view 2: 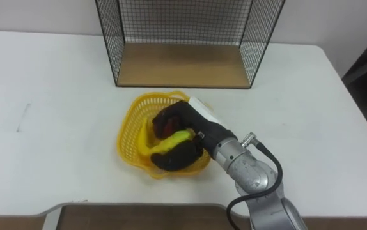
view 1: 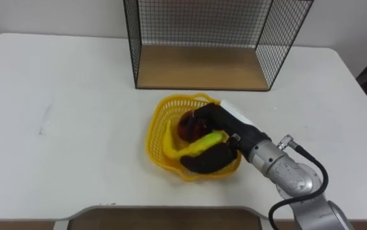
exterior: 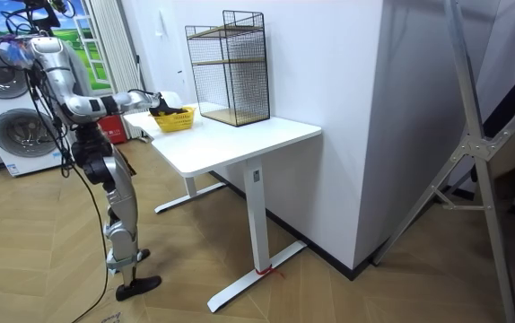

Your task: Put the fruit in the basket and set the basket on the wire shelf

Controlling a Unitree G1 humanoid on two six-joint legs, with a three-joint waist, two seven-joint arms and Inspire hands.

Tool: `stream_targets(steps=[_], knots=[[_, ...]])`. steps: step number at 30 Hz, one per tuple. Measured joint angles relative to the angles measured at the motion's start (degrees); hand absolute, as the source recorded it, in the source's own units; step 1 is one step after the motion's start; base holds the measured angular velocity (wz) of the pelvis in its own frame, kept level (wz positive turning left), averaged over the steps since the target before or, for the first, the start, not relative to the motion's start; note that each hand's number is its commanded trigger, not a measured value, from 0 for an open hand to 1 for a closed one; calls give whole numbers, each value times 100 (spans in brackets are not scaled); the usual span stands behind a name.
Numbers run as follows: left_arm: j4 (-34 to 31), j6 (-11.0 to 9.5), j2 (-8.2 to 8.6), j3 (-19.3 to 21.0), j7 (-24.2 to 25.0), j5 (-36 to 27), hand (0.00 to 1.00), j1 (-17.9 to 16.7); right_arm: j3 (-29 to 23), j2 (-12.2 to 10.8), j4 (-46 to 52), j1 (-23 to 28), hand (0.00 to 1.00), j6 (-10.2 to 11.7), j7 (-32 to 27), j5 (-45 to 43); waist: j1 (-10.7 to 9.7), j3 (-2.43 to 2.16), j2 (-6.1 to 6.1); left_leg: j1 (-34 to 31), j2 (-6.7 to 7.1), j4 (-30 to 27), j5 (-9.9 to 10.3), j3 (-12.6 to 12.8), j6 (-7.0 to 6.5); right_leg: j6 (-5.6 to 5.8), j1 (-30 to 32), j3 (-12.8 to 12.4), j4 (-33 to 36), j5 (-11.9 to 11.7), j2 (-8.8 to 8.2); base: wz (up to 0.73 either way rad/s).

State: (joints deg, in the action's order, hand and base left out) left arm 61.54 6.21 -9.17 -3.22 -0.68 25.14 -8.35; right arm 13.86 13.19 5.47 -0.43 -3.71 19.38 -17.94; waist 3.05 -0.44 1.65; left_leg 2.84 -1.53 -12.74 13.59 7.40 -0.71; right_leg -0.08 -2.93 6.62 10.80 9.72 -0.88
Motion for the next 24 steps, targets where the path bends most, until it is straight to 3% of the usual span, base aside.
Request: stream_targets(steps=[6, 14, 24], knots=[[13, 54, -5, 18, 35, -106, 0, 210, -176, -210, 6, 189, 0, 4, -85, 25, -36, 13, -19, 23, -1, 10, 0, 33, 0, 1, -2, -17, 9, -1, -1, -1], [40, 51, -36, 17, 47, -494, 0, 236, -175, -214, 5, 192, 0, 19, -170, 197, -134, 59, -76, 29, -5, 25, 0, 44, 0, 0, 7, -39, 7, -2, 7, 0], [2, 49, -91, 34, 141, -762, 0, 238, -176, -204, 27, 192, 0, 46, -170, 271, -140, 45, -55, 34, -3, 54, 0, 62, 0, 0, 18, -57, -8, -2, 12, 0]])
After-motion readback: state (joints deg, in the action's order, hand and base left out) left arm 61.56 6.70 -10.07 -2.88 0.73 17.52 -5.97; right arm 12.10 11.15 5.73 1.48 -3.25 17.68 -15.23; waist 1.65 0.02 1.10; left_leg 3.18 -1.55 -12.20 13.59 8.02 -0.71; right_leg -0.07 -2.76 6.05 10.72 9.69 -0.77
